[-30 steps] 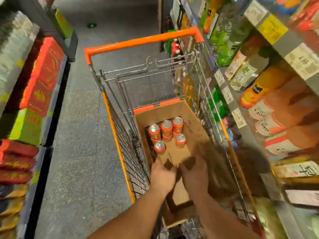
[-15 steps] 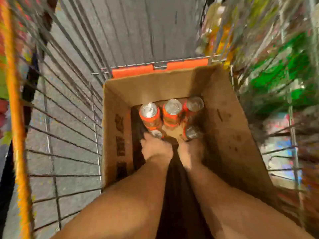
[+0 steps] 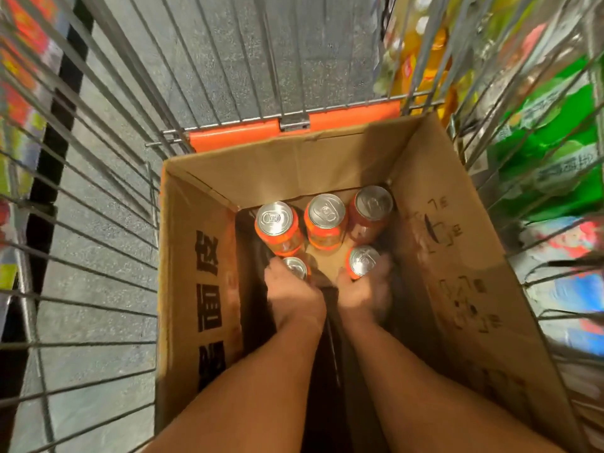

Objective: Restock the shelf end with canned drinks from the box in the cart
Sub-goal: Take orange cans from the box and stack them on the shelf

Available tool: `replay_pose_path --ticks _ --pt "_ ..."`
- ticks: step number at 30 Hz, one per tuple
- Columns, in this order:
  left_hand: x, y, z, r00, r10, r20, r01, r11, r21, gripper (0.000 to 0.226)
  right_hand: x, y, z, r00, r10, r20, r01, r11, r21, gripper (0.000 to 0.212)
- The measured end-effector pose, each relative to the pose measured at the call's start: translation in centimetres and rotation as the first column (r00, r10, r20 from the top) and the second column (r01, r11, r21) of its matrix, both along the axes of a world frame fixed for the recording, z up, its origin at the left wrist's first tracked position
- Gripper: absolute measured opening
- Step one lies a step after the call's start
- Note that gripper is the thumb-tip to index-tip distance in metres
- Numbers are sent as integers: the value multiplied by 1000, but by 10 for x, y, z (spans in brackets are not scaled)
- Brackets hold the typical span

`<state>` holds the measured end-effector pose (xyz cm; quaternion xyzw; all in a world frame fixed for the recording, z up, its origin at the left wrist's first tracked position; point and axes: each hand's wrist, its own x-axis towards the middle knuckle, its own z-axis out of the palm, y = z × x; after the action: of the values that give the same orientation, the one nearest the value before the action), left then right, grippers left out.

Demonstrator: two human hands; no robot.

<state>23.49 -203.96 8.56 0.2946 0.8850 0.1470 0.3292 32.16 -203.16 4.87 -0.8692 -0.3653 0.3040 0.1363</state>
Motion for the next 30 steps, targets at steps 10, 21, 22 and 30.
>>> replay_pose_path --ticks 10,21,22,30 --pt "-13 1 73 981 -176 77 185 975 -126 44 -24 -45 83 992 -76 -104 81 996 45 71" --pt "-64 -15 303 667 -744 -40 718 628 301 44 -69 -116 327 935 -339 -107 349 815 463 40" --pt "-68 -20 326 635 -771 -48 738 587 334 50 -69 -125 353 910 -393 -131 405 778 480 44" --pt "-36 -95 501 426 -900 -94 731 281 622 45 -12 -239 527 794 -607 33 406 570 714 58"
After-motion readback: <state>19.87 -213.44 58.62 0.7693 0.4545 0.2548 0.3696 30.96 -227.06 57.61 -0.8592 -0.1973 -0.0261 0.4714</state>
